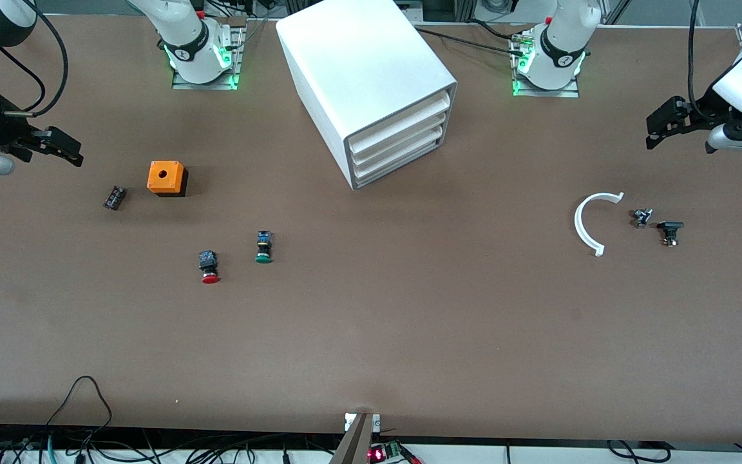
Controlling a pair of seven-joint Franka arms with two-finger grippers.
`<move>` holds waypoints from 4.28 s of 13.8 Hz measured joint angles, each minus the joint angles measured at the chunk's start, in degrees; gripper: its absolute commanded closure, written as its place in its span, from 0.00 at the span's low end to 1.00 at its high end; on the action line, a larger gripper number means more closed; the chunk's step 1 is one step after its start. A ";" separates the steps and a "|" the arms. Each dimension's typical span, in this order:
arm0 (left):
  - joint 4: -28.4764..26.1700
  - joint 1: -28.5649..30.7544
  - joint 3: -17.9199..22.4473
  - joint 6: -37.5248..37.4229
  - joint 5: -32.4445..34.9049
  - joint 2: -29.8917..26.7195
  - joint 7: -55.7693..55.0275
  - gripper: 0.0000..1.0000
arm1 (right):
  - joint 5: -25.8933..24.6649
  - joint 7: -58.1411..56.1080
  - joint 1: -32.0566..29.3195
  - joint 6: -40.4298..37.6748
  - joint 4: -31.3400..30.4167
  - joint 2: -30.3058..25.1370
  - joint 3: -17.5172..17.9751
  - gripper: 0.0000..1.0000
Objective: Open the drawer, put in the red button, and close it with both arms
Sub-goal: 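Move the right gripper toward the red push button, then lower the right gripper to the red button while the left gripper reaches the drawer, then pull the top drawer open with the left gripper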
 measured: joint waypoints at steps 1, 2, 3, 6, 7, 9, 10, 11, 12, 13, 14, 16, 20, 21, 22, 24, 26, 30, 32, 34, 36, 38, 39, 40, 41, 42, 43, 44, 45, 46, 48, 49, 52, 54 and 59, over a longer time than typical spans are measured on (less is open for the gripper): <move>0.00 0.00 0.00 0.00 0.00 0.00 0.00 0.00 | 0.00 0.00 0.00 0.01 0.00 0.00 0.00 0.00; 0.00 0.00 0.00 0.00 0.00 0.00 0.00 0.00 | 0.00 0.00 0.00 0.01 0.00 0.00 0.00 0.00; 0.01 0.00 0.00 0.00 0.00 0.00 0.00 0.00 | 0.00 0.00 0.00 0.01 0.00 0.00 0.00 0.00; 0.16 0.00 0.00 0.00 0.00 0.00 0.00 0.00 | 0.00 0.00 0.02 0.10 -0.01 0.00 0.01 0.00; 0.19 0.00 0.00 0.00 0.00 0.00 0.00 0.00 | 0.00 0.00 0.05 0.29 -0.03 0.01 0.03 0.00; 0.20 0.00 0.00 0.00 0.00 0.02 0.00 0.00 | 0.01 0.00 0.12 0.58 -0.15 0.21 0.18 0.00; 0.20 0.00 0.00 0.00 0.00 0.06 0.00 0.00 | 0.10 0.00 0.13 0.65 -0.27 0.50 0.40 0.00; 0.20 0.00 0.00 0.00 0.00 0.15 0.00 0.00 | 0.71 0.00 0.15 0.74 -0.45 0.92 0.65 0.00; 0.21 0.00 0.00 0.00 0.00 0.28 0.00 0.00 | 2.15 0.00 0.16 0.89 -0.56 1.52 0.87 0.00; 0.21 -0.01 -0.02 0.00 0.00 0.39 0.02 0.00 | 3.87 -0.03 0.22 1.21 -0.58 2.32 1.05 0.00; 0.22 -0.03 -0.12 0.00 0.00 0.44 0.04 0.00 | 5.07 -0.07 0.45 1.89 -0.58 3.21 1.18 0.00; 0.31 -0.20 -0.86 -0.30 -0.01 0.76 0.13 0.00 | 5.87 -0.08 1.65 4.35 -0.59 5.30 1.24 0.00; 3.54 -0.63 -3.33 -3.01 -0.01 3.14 0.10 0.00 | 5.94 0.15 4.89 11.35 -0.66 10.91 1.32 0.00; 3.95 -0.64 -3.69 -3.40 -0.01 3.62 0.09 0.00 | 5.94 0.17 5.45 13.21 -0.66 12.50 1.31 0.00; 4.12 -0.63 -3.83 -3.60 -0.01 4.07 0.09 0.00 | 5.95 0.18 5.93 14.89 -0.66 14.11 1.32 0.00; 4.08 -0.64 -3.96 -4.04 -0.01 5.59 0.21 0.00 | 5.95 0.18 7.12 17.45 -0.66 16.91 1.34 0.00; 3.83 -0.63 -5.66 -4.19 -0.02 8.67 0.36 0.00 | 5.95 0.28 8.16 20.19 -0.70 19.56 1.34 0.00; 3.06 -0.67 -8.06 -4.26 -7.25 16.04 0.60 0.00 | 5.96 0.35 8.63 26.44 -0.79 25.33 2.29 0.00; 0.72 -0.23 -7.97 -4.28 -15.96 19.37 0.86 0.00 | 5.96 0.84 8.68 29.58 -1.16 27.87 2.69 0.00; -2.73 0.25 -7.90 -3.22 -24.78 22.03 2.09 0.00 | 5.97 0.88 8.68 32.65 -2.05 29.91 2.83 0.00; -7.22 0.33 -8.22 -0.40 -32.12 23.61 7.16 0.00 | 5.96 0.88 8.73 35.81 -3.10 31.59 4.06 0.00; -12.61 0.30 -10.21 3.45 -38.71 24.68 12.79 0.00 | 5.96 0.87 8.89 38.39 -3.65 33.14 4.70 0.00; -15.31 0.26 -11.83 5.80 -41.70 25.11 14.68 0.00 | 5.94 0.80 8.91 39.88 -3.75 34.09 4.74 0.00; -17.52 0.21 -13.57 8.07 -44.12 25.40 15.93 0.00 | 5.89 0.61 8.91 41.28 -3.76 35.08 4.75 0.00; -19.41 0.14 -15.36 10.38 -46.21 25.60 16.88 0.00 | 5.73 0.06 8.92 42.24 -3.77 35.96 4.77 0.00; -20.98 0.04 -17.04 12.55 -48.12 25.78 17.70 0.01 | 5.51 -0.80 8.92 42.77 -3.75 36.64 4.77 0.00; -22.66 -0.10 -18.69 14.77 -50.38 25.91 18.58 0.01 | 5.50 -2.07 8.92 43.10 -3.71 37.07 4.77 0.00; -24.10 -0.17 -20.02 16.37 -52.48 25.99 19.29 0.03 | 5.50 -2.50 8.92 43.21 -3.63 37.29 4.77 0.00; -25.56 -0.17 -21.52 18.01 -54.63 26.05 19.86 0.04 | 5.50 -2.62 8.92 43.25 -3.55 37.50 4.77 0.00; -26.98 -0.19 -23.25 19.96 -56.26 26.08 20.17 0.07 | 5.50 -2.68 8.92 43.33 -3.50 37.73 4.77 0.00; -28.88 -0.29 -26.39 23.42 -57.59 26.07 20.29 0.26 | 5.49 -2.82 8.92 44.15 -3.44 38.28 4.77 0.00; -29.33 -0.37 -27.14 24.45 -57.82 26.07 20.29 0.40 | 5.49 -2.99 8.92 44.44 -3.42 38.54 4.77 0.00; -29.66 -0.31 -27.51 24.73 -58.08 26.10 20.29 0.91 | 5.49 -3.24 8.92 44.93 -3.09 39.01 4.77 0.00; -30.06 -0.42 -27.99 24.74 -58.24 26.16 20.31 1.00 | 5.49 -3.27 8.92 45.00 -2.40 39.01 4.77 0.05; -29.10 2.29 -26.84 27.66 -58.82 25.56 22.35 1.00 | 5.44 -6.85 8.90 45.00 -2.00 39.11 4.77 0.53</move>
